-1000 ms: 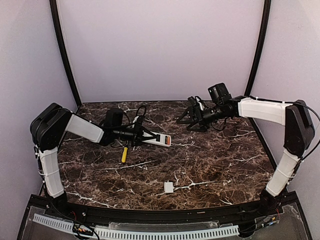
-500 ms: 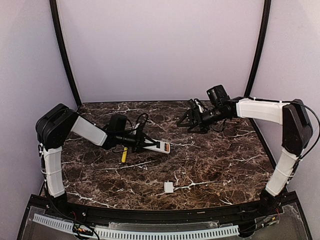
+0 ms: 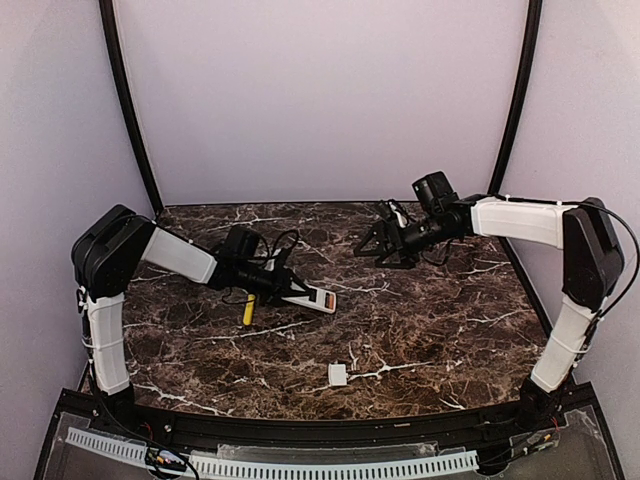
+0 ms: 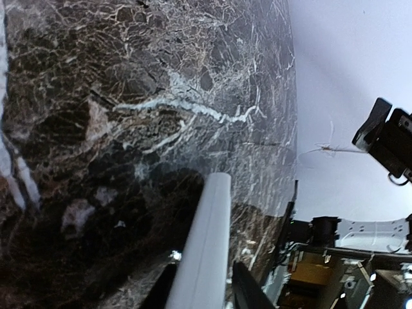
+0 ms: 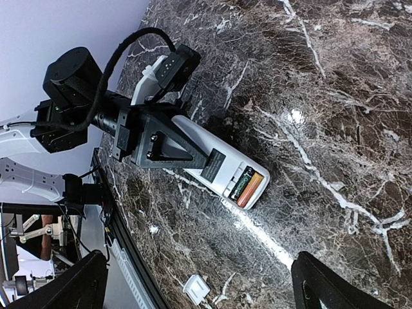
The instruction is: Unload the batteries from the remote control
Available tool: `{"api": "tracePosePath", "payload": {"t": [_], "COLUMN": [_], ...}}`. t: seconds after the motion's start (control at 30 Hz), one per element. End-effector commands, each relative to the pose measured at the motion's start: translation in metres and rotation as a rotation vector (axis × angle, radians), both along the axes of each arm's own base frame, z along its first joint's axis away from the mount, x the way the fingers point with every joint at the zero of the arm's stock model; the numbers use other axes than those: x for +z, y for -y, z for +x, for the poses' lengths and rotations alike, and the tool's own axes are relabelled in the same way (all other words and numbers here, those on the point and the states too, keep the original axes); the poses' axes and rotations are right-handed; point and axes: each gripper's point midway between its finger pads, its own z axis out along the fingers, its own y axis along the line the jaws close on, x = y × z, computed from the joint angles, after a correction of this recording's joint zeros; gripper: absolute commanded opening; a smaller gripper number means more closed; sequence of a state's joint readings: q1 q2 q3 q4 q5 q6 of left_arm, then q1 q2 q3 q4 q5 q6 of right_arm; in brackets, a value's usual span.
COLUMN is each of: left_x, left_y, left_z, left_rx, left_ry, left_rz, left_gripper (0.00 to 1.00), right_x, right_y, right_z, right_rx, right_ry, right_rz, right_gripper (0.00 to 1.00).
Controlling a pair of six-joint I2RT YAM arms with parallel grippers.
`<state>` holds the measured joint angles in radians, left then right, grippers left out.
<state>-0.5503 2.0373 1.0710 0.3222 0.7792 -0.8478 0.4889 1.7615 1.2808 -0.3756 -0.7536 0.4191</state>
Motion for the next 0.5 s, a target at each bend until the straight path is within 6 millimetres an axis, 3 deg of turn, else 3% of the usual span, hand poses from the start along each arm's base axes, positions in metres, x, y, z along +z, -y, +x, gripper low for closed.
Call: {"api": "tracePosePath", "payload": {"t": [0.0, 0.03, 0.17, 0.47], "left_x": [-0.019, -0.020, -0.020, -0.022], "left_y": [-0.009, -0.010, -0.011, -0.020], "left_z": [-0.006, -0.006, -0.003, 0.001], "left_rx": [-0.010, -0.015, -0.014, -0.011], "left_ry": [-0.019, -0.017, -0.005, 0.002], "left_rz": [0.108, 0.120, 0.145, 0.237], "left_gripper": [0.39, 0.46, 0.58, 0.69], "right_x": [-0.006, -0.006, -0.007, -0.010], "right_y": [0.002, 0.003, 0.003, 0.005], "right_z": [0.005, 0.005, 0.005, 0.005], "right_rx": [-0.002, -0.002, -0.001, 0.000], "right_ry": [0.007, 0.007, 0.006, 0.003], "right_rz": [-0.020, -0.021, -0.025, -0.033], "right_gripper": [0.99, 0.99, 0.99, 0.99]}}
